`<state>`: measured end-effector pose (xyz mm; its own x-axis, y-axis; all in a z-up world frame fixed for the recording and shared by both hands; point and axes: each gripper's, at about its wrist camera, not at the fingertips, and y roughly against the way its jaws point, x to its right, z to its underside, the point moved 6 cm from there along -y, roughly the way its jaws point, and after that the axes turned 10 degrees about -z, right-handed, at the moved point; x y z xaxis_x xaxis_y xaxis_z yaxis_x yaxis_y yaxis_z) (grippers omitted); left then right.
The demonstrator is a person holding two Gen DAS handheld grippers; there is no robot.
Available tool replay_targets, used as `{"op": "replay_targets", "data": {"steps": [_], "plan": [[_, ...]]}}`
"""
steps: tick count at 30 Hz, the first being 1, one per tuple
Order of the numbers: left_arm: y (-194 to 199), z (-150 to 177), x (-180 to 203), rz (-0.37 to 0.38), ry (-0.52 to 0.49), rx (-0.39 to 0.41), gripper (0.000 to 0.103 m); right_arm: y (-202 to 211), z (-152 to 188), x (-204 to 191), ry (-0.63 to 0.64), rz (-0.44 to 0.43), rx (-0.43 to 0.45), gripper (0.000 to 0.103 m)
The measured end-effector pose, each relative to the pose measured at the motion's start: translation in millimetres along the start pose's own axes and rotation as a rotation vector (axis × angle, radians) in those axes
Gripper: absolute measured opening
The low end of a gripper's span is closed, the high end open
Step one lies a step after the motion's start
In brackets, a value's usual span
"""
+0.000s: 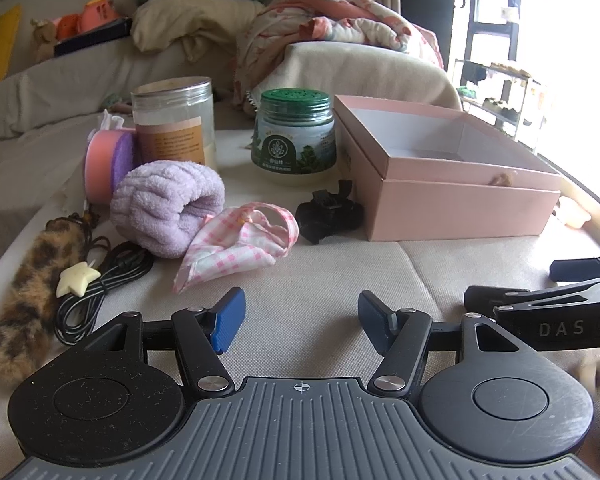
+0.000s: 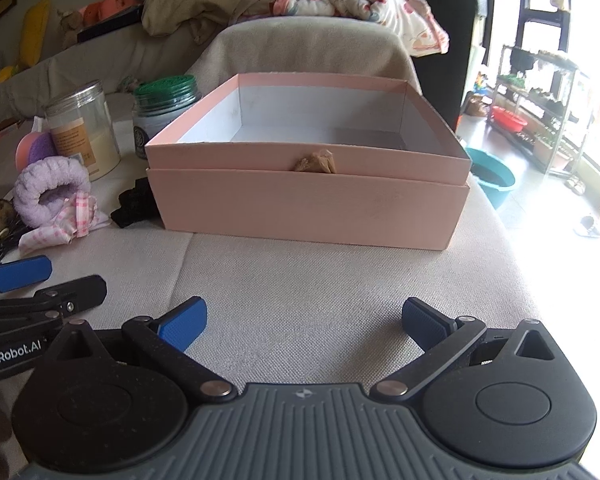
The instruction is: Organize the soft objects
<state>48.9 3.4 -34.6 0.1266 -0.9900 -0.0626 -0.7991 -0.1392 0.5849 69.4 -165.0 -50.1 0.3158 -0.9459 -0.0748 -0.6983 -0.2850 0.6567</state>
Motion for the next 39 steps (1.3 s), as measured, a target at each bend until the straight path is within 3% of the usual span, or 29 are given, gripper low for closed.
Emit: {"op": "replay_targets", "data": {"steps": [5, 9, 12, 14, 16, 18, 20, 24, 26, 29, 30, 33, 37, 39], "plan": [[1, -1, -6, 0.055, -0.034, -0.012, 0.067, 1, 1, -2, -0.004, 0.006, -0.024, 0.103], [7, -13, -21, 0.135, 0.033, -0.032, 0.067, 3, 3, -2, -0.009, 0.011, -0.024, 0.103], [27, -32, -43, 0.13, 0.074, 0.063, 0.066, 5, 5, -2, -0.003, 0.002, -0.013, 0.103], [39, -48, -58, 0.097, 0.056, 0.155, 0.066, 6, 6, -2, -0.002, 0.001, -0.009, 0.103], [40, -61, -70, 0.065, 0.037, 0.195, 0.066, 6, 5, -2, -0.002, 0.001, -0.007, 0.103], [24, -72, -81, 0.029, 0.019, 0.175, 0.066, 6, 5, -1, -0.002, 0.001, -0.006, 0.103], [-3, -77, -89, 0.01, -0.003, 0.097, 0.066, 6, 5, -1, -0.002, 0.001, -0.007, 0.103], [-45, -67, -93, 0.062, -0.001, -0.056, 0.066, 8, 6, -1, 0.005, -0.008, -0.009, 0.103], [-53, -65, -96, 0.058, -0.006, -0.064, 0.066, 10, 5, -6, 0.03, -0.023, -0.008, 0.098], [-58, -64, -101, 0.093, 0.018, -0.077, 0.065, 15, -5, -32, 0.166, -0.044, 0.026, 0.095], [-57, -64, -104, 0.104, 0.024, -0.081, 0.059, 16, -10, -43, 0.208, -0.062, 0.043, 0.095], [-52, -65, -114, 0.123, 0.044, -0.074, 0.055, 15, -29, -86, 0.311, -0.169, 0.075, 0.092], [-38, -67, -129, 0.168, 0.088, -0.044, 0.055, -8, -49, -139, 0.396, -0.279, 0.06, 0.064], [-30, -69, -137, 0.172, 0.107, -0.029, 0.054, -26, -56, -156, 0.429, -0.279, 0.057, 0.062]]}}
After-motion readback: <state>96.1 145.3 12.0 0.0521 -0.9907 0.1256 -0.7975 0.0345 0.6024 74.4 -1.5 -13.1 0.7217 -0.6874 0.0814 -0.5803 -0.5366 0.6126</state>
